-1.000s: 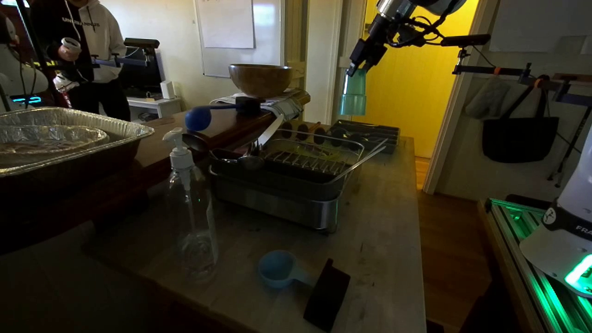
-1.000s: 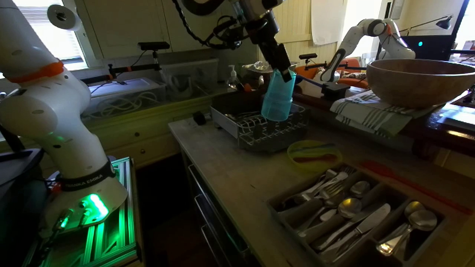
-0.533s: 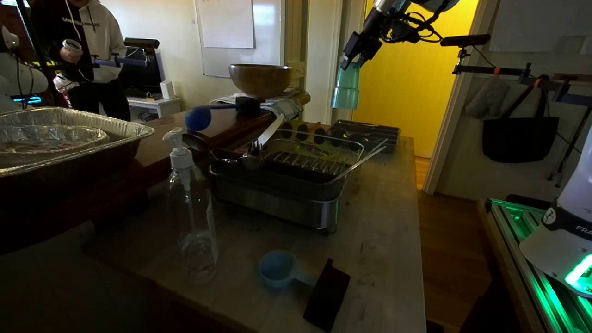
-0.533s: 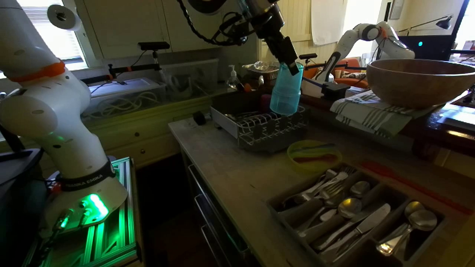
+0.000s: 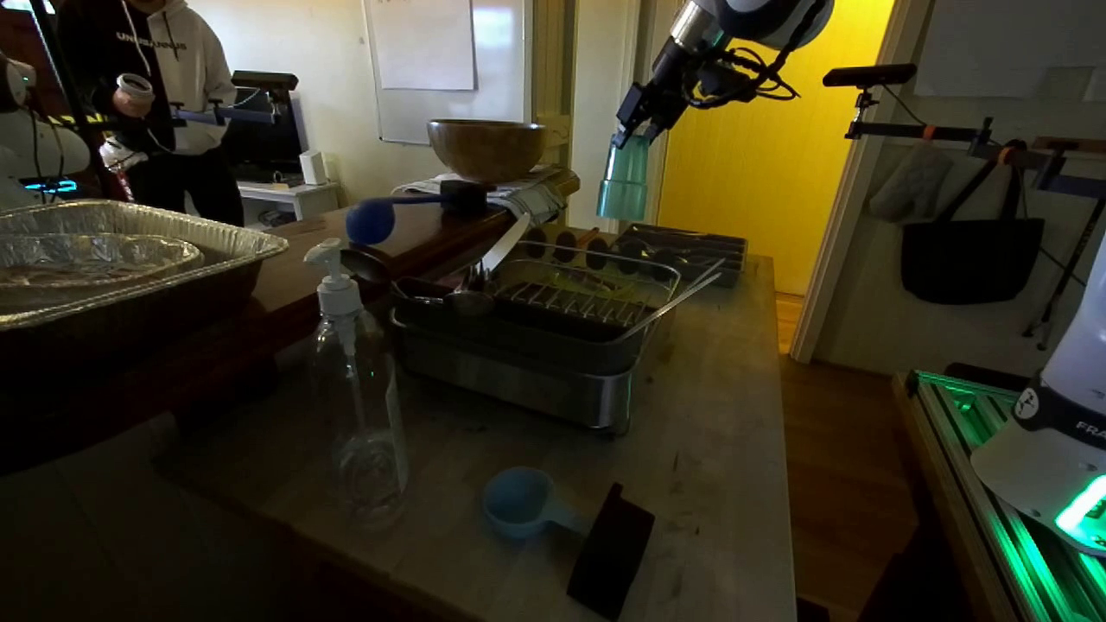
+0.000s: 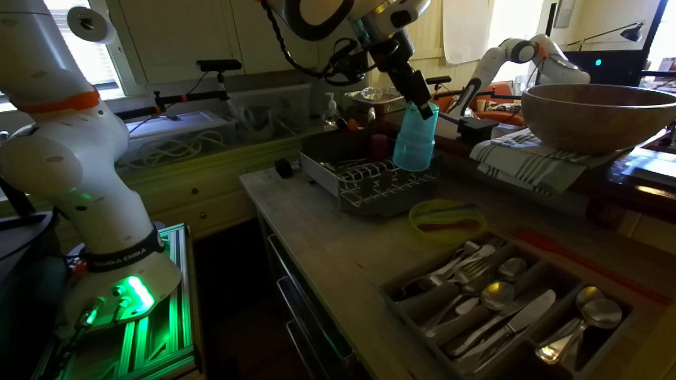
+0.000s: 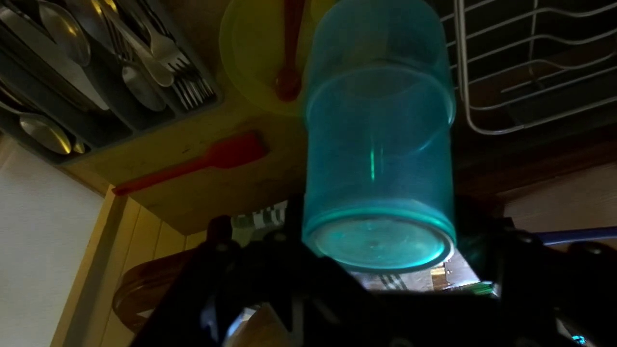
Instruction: Change the position of the cup on the cup holder
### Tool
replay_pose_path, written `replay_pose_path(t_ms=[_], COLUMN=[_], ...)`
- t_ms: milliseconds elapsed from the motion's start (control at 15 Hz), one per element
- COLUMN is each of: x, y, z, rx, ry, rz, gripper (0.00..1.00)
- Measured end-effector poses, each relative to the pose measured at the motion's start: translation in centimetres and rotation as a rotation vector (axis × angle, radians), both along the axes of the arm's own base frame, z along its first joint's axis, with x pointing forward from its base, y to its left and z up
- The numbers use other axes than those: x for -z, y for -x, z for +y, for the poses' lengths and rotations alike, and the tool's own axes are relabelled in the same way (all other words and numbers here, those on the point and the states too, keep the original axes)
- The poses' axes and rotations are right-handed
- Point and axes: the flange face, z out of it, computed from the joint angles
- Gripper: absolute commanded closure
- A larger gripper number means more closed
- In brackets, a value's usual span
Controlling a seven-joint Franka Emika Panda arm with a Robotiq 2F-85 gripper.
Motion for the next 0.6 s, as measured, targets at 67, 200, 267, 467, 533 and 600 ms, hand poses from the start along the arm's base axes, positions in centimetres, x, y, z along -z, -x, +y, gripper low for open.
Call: replay_pose_path(t_ms=[67,200,267,467,533,600], x=[0.4,1.0,1.3,2.1,2.4,2.6], y=[-0.3,-0.9,-1.1,-1.4,-1.5,-1.6], z=[0.3,0.8,1.0,1.3,1.4,1.4], rx=[-0.001,-0.008,-0.011,-0.012,-0.007,-0.002], ry=[-0.002,-0.005,-0.006,-0.008,-0.009,-0.009], rz=[0.005,0.015,0.020,0.031,0.031,0.029], gripper=[0.49,0.49,0.49,0.49,0.49,0.49])
